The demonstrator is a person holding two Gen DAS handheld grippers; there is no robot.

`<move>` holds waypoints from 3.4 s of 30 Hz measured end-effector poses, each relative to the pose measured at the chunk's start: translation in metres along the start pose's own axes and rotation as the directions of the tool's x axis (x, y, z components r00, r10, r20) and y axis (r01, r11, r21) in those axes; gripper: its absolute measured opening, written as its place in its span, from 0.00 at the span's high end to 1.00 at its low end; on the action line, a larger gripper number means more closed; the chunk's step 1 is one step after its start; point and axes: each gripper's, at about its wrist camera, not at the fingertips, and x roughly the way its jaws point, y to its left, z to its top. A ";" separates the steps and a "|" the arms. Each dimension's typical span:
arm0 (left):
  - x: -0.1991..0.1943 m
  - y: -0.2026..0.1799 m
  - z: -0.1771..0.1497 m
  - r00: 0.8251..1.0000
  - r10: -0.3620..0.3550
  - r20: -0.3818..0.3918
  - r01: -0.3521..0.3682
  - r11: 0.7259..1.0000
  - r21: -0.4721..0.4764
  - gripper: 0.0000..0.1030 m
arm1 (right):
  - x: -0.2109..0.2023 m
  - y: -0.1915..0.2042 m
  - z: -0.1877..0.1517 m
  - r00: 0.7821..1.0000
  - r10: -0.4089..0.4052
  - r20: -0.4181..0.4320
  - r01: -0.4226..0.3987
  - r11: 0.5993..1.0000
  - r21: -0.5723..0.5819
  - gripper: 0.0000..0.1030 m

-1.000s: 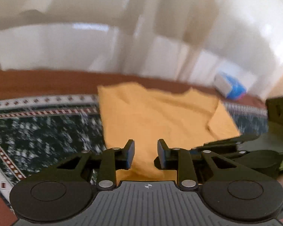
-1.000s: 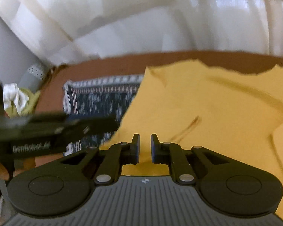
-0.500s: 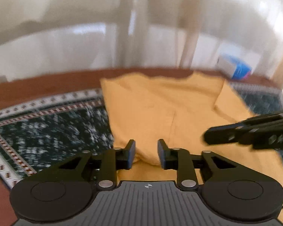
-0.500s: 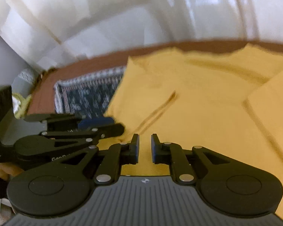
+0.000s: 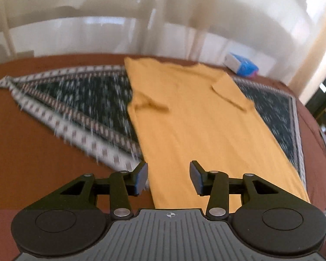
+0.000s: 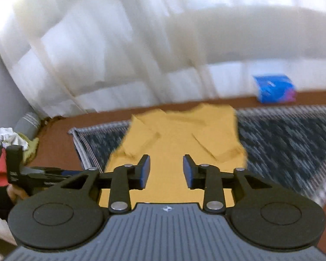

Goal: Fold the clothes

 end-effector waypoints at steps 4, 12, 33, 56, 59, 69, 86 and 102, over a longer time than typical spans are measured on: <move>-0.015 -0.016 -0.047 0.996 0.047 -0.072 -0.051 0.997 -0.059 0.35 | -0.020 -0.035 -0.052 0.997 -0.045 -0.062 0.050 0.994 0.092 0.58; -0.030 -0.040 -0.114 0.975 0.148 -0.168 -0.164 0.983 -0.084 0.31 | -0.038 -0.077 -0.133 0.978 -0.095 -0.183 0.122 0.982 0.143 0.56; -0.030 -0.034 -0.135 0.976 0.059 -0.210 -0.106 0.970 -0.219 0.29 | -0.026 -0.097 -0.186 0.955 -0.100 -0.279 0.151 0.974 0.171 0.54; -0.026 -0.040 -0.134 0.971 0.082 -0.224 -0.134 0.965 -0.227 1.00 | -0.025 -0.114 -0.184 0.958 0.047 -0.284 0.057 0.937 0.346 0.94; -0.034 -0.044 -0.127 0.972 0.079 -0.220 -0.129 0.966 -0.224 1.00 | -0.032 -0.121 -0.180 0.961 0.093 -0.260 0.018 0.919 0.394 0.95; -0.077 -0.040 -0.081 0.997 0.028 -0.070 -0.049 0.947 -0.319 1.00 | -0.052 -0.119 -0.124 0.974 0.195 -0.113 -0.135 0.908 0.396 0.95; 0.017 0.022 0.012 1.000 -0.008 -0.016 0.000 0.899 -0.437 0.99 | 0.051 -0.132 -0.034 0.991 0.107 -0.086 -0.067 0.924 0.376 0.94; 0.073 0.046 0.021 0.996 -0.004 -0.086 -0.041 0.857 -0.513 0.98 | 0.113 -0.152 -0.030 0.984 0.035 -0.175 0.047 0.895 0.444 0.94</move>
